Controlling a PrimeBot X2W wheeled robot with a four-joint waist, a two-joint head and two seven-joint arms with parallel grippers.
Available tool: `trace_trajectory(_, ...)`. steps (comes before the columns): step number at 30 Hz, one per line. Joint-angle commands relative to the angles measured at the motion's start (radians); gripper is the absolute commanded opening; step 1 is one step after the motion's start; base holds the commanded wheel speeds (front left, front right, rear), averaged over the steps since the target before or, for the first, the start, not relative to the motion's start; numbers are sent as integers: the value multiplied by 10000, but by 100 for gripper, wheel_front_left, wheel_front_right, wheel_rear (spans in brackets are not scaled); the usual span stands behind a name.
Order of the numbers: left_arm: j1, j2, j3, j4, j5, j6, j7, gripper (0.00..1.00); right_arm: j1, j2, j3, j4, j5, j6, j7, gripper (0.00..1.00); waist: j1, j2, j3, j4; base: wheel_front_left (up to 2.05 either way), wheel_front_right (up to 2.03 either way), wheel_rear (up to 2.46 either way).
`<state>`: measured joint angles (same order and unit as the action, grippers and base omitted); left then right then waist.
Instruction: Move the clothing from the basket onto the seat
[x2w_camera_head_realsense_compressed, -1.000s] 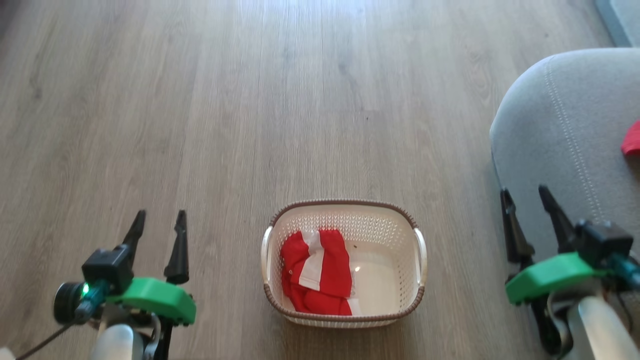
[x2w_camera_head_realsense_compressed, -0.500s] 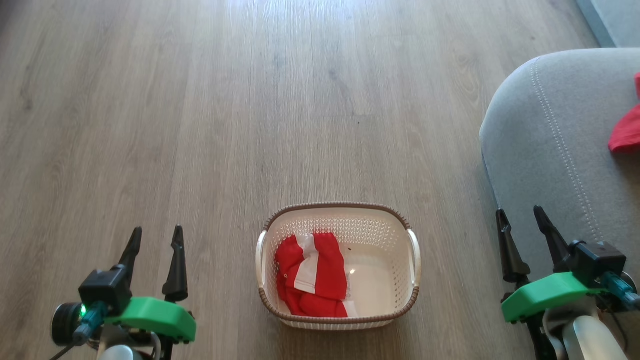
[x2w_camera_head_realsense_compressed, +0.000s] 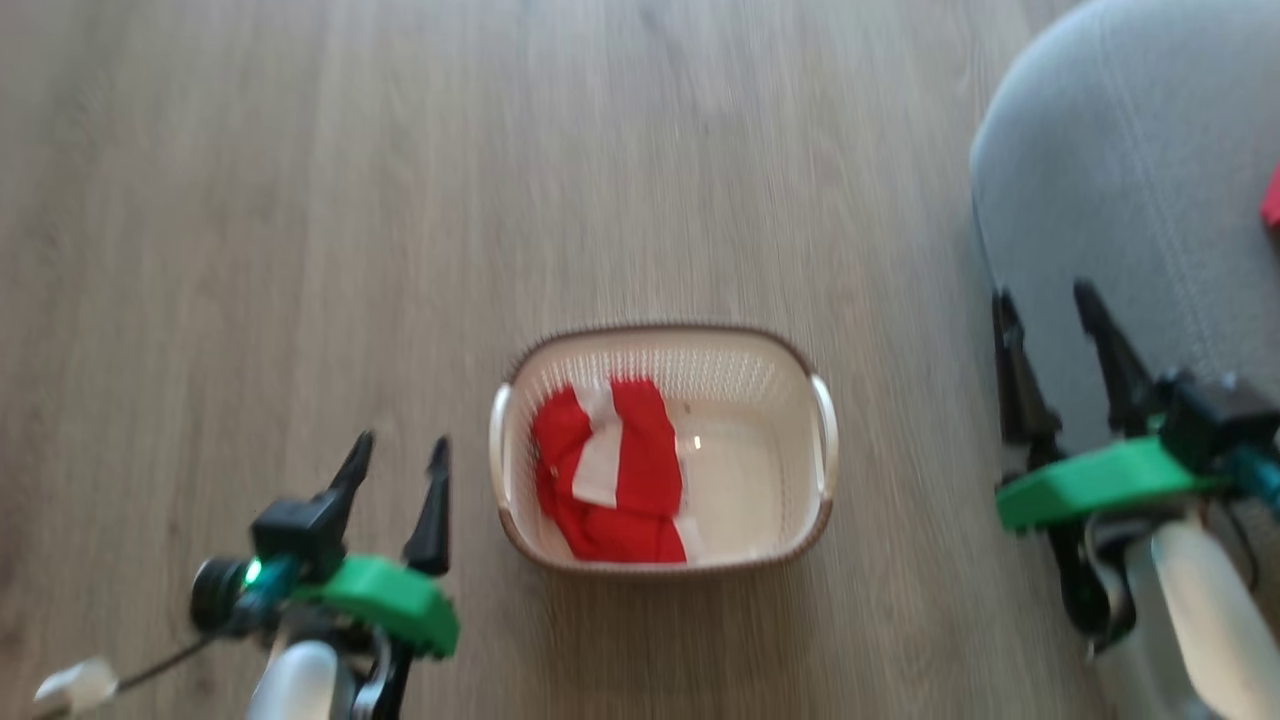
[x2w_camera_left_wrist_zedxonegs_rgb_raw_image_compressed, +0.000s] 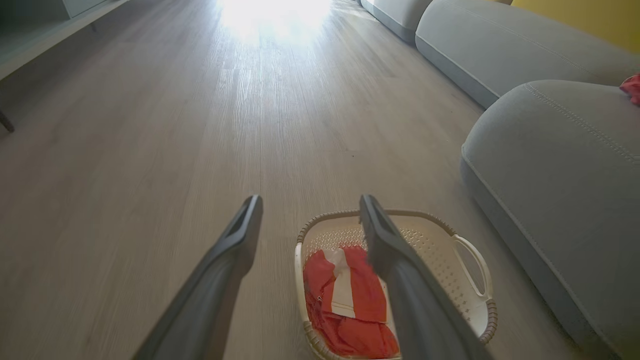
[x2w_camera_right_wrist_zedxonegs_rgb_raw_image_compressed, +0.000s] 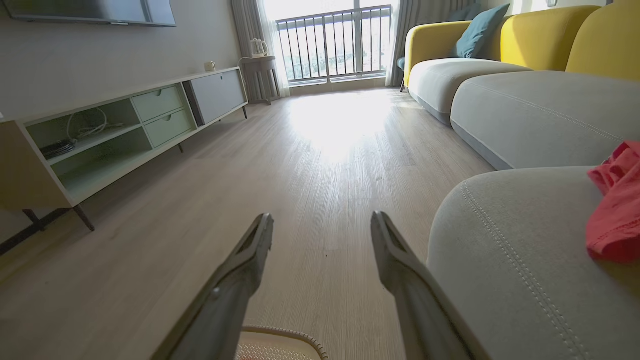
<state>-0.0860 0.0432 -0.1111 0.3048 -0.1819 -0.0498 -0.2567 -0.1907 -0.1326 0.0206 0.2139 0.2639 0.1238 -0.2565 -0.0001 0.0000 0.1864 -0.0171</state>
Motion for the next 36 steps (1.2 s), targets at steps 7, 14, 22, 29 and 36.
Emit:
trace_trajectory(7, -1897, 70, -628, 804, -51, 53, -51, 100, -1392, -147, 379, -1117, 198, 69, -53, 100, 1, 0, 2676, -707, 0, 0, 0)
trace_trajectory(14, -3653, 70, -1444, 2269, 121, 55, -51, 100, -2559, -56, 578, -1969, 294, 69, -53, 100, 1, 0, 4532, -1238, 0, 0, 0)
trace_trajectory(22, -5920, 70, -2415, 4836, 746, 233, -51, 100, -3160, 63, 709, -2243, 330, 69, -53, 100, 1, 0, 5892, -1797, 0, 0, 0)
trace_trajectory(29, -7890, 70, -3590, 7358, 1568, 745, 63, 100, -3211, 255, 725, -2205, 385, 69, -53, 100, 1, 0, 6575, -2162, 0, 0, 0)
trace_trajectory(36, -9363, 70, -5004, 8860, 2410, 984, 1091, 100, -3362, 513, 969, -2139, 472, 69, -53, 100, 1, 0, 6982, -2575, 0, 0, 0)
